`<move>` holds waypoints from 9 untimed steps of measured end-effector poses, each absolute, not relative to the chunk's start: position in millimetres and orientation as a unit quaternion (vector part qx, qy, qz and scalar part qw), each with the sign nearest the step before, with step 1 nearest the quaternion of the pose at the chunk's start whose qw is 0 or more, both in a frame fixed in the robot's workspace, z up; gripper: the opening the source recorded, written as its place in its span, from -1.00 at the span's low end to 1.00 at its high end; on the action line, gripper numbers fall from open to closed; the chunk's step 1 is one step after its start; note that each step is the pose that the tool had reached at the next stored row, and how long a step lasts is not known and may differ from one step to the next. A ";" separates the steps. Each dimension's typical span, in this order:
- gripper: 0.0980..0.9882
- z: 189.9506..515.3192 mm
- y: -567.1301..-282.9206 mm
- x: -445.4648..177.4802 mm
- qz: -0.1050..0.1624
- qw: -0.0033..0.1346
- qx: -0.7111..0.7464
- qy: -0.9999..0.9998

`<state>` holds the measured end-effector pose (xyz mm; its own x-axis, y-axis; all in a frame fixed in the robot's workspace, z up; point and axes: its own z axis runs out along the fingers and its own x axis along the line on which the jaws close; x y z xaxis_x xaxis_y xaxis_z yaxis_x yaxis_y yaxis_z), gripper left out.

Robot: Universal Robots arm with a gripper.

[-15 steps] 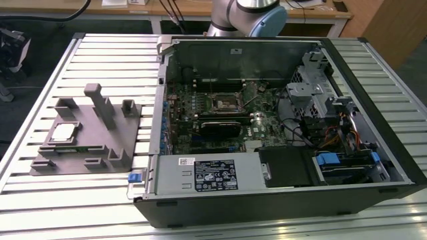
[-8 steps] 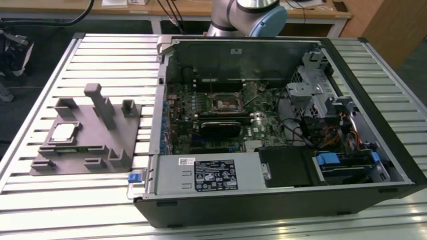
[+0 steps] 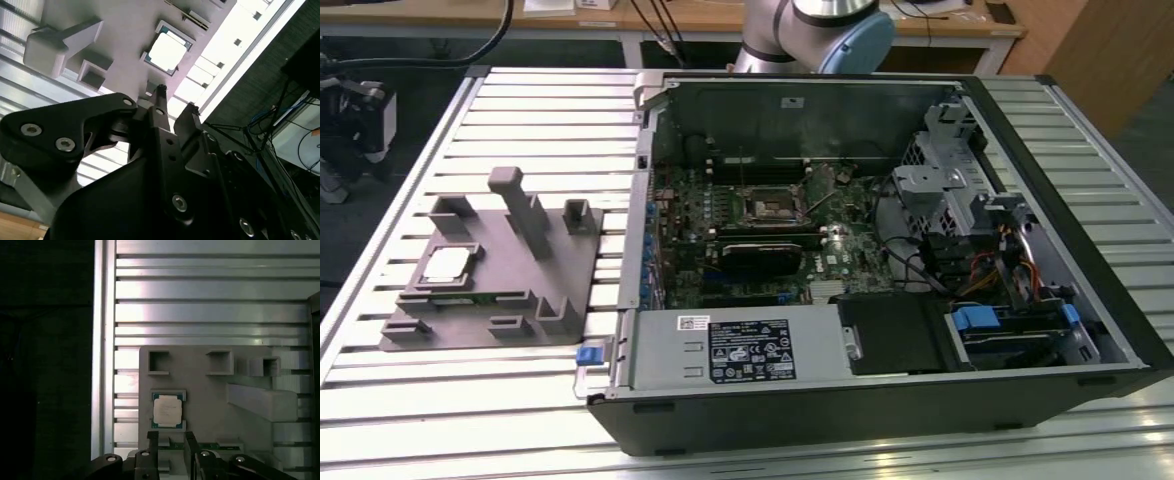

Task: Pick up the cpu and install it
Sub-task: 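Pick up the cpu and move it towards the insertion slot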

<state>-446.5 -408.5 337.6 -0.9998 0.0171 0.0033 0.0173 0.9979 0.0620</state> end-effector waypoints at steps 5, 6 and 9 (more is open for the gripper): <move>-0.17 328.4 -408.9 -446.5 -0.031 0.001 -0.008 -0.999; -0.04 326.9 -408.9 -446.5 -0.031 0.001 -0.008 -0.999; 0.08 322.7 -409.1 -446.5 -0.031 0.001 -0.008 -0.999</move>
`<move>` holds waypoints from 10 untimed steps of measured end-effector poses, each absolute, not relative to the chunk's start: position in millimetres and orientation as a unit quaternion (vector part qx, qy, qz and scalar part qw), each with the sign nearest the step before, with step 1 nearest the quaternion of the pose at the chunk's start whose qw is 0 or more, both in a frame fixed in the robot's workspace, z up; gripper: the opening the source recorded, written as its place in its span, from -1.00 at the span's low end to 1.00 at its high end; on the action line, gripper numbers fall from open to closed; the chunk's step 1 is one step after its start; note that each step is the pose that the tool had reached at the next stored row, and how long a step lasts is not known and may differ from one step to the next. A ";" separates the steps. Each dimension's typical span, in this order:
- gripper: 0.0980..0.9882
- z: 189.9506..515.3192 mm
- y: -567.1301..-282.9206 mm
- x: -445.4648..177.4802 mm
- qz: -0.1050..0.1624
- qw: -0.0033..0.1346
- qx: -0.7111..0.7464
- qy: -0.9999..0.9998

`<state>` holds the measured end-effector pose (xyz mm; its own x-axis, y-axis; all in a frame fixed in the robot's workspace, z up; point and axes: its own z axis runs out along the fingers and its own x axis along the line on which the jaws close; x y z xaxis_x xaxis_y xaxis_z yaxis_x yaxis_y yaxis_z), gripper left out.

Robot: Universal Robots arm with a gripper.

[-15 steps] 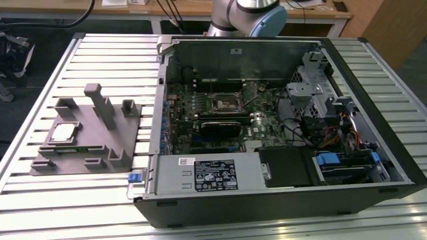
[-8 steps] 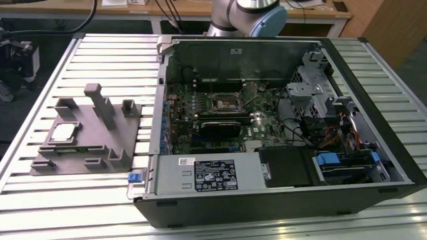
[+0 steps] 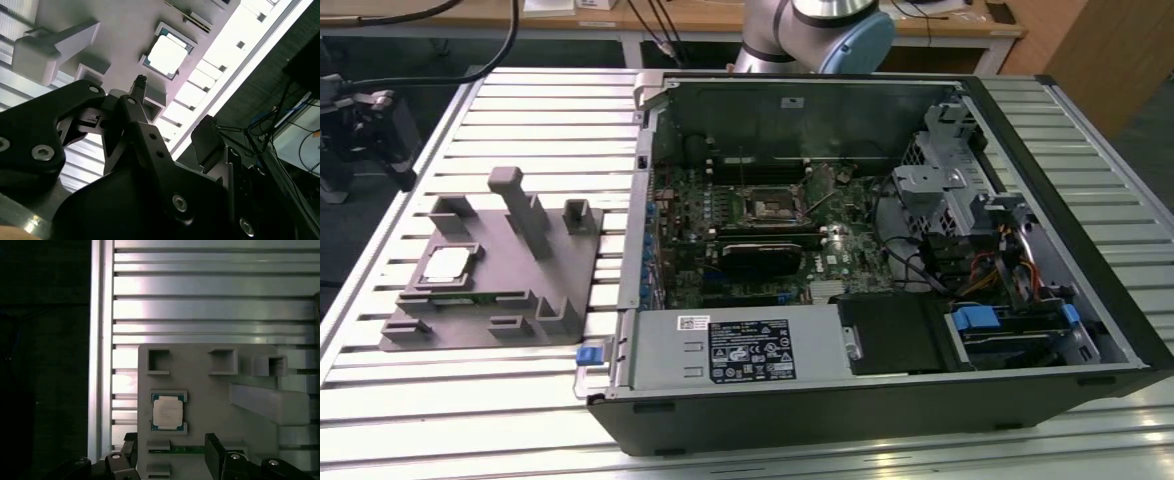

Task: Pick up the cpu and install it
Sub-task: 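Pick up the cpu and move it towards the insertion slot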

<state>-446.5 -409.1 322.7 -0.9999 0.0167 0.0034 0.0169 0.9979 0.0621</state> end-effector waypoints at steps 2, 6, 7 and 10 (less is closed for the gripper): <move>0.23 320.7 -409.1 -446.5 -0.031 0.001 -0.008 -0.999; 0.23 317.1 -409.1 -446.5 -0.031 0.001 -0.008 -0.999; 0.23 316.3 -409.1 -446.5 -0.031 0.001 -0.008 -0.999; 0.23 314.1 -409.1 -446.4 -0.031 0.001 -0.008 -0.999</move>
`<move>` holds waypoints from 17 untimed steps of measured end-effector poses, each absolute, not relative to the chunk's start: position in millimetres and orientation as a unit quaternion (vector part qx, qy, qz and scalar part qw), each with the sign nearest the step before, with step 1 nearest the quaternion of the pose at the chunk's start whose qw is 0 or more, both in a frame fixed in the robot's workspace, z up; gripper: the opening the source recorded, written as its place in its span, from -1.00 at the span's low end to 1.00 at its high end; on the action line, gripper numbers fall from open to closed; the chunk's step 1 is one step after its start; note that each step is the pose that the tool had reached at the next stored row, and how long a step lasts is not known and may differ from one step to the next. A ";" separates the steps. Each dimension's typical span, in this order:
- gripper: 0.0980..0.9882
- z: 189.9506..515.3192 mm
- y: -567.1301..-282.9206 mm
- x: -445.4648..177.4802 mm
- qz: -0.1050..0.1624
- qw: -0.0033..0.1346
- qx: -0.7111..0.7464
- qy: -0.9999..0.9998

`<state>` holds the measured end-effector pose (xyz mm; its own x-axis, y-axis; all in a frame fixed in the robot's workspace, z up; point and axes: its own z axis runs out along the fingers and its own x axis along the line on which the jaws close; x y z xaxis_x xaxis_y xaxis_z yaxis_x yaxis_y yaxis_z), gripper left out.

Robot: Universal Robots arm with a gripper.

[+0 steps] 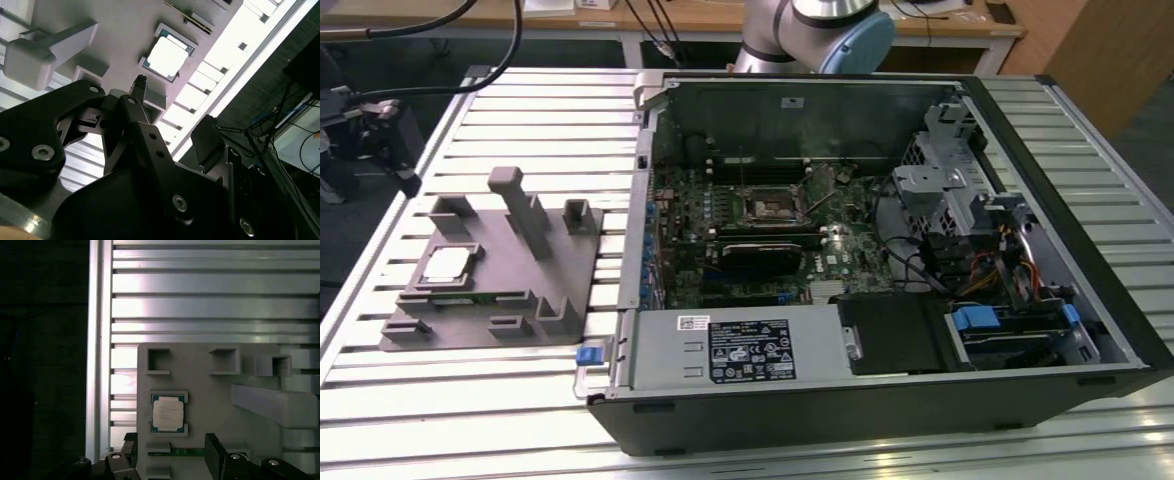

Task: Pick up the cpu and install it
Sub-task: 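Pick up the cpu and move it towards the insertion slot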

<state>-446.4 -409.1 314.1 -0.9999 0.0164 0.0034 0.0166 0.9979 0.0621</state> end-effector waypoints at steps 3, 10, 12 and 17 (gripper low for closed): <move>0.23 312.2 -409.1 -446.5 -0.031 0.001 -0.008 -0.999; 0.23 307.6 -409.1 -446.5 -0.031 0.001 -0.008 -0.999; 0.23 306.5 -409.1 -446.5 -0.031 0.001 -0.008 -0.999; 0.23 302.8 -409.1 -446.5 -0.031 0.001 -0.008 -0.999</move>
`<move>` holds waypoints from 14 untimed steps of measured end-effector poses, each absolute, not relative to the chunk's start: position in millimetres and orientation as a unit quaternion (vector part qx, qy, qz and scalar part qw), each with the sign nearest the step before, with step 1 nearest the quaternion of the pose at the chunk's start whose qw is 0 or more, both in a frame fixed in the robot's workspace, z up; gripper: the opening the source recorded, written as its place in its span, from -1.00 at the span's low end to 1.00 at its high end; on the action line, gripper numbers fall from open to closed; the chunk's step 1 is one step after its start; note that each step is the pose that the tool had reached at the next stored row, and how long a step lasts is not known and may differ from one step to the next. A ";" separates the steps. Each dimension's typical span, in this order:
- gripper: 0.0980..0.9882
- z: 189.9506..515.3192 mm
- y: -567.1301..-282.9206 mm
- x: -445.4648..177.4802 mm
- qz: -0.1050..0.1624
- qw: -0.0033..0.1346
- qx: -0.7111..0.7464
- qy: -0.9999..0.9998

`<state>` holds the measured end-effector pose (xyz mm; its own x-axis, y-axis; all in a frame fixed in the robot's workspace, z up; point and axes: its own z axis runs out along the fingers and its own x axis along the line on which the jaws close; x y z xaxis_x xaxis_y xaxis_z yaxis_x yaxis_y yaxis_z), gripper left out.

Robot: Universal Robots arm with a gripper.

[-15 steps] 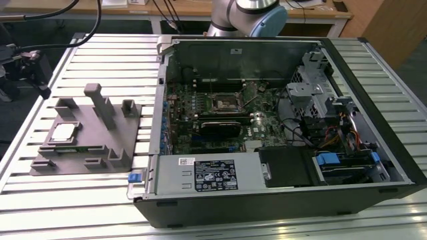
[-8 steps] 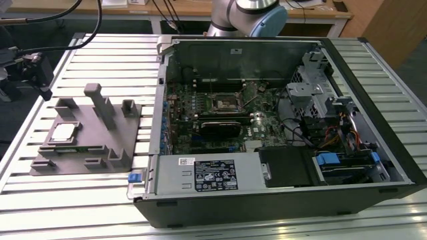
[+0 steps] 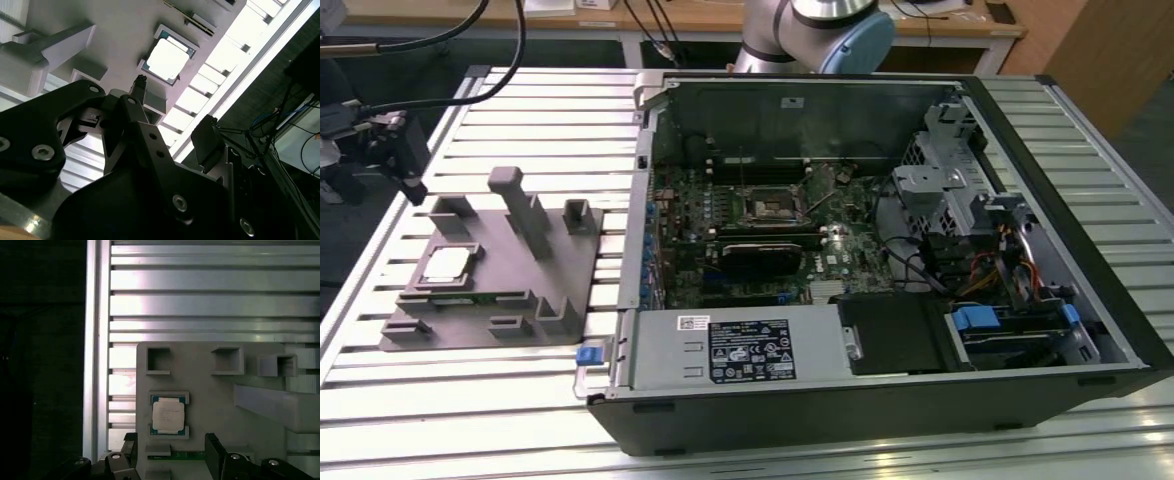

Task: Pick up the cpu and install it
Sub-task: 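Pick up the cpu and move it towards the insertion slot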

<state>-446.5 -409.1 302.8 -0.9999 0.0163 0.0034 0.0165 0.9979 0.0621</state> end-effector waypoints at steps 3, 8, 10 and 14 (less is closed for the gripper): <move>0.23 300.9 -409.2 -446.5 -0.031 0.001 -0.008 -0.999; 0.23 297.8 -409.2 -446.4 -0.031 0.001 -0.008 -0.999; 0.23 296.5 -409.1 -446.5 -0.031 0.002 -0.008 -0.999; 0.23 294.2 -409.1 -446.5 -0.031 0.002 -0.008 -0.999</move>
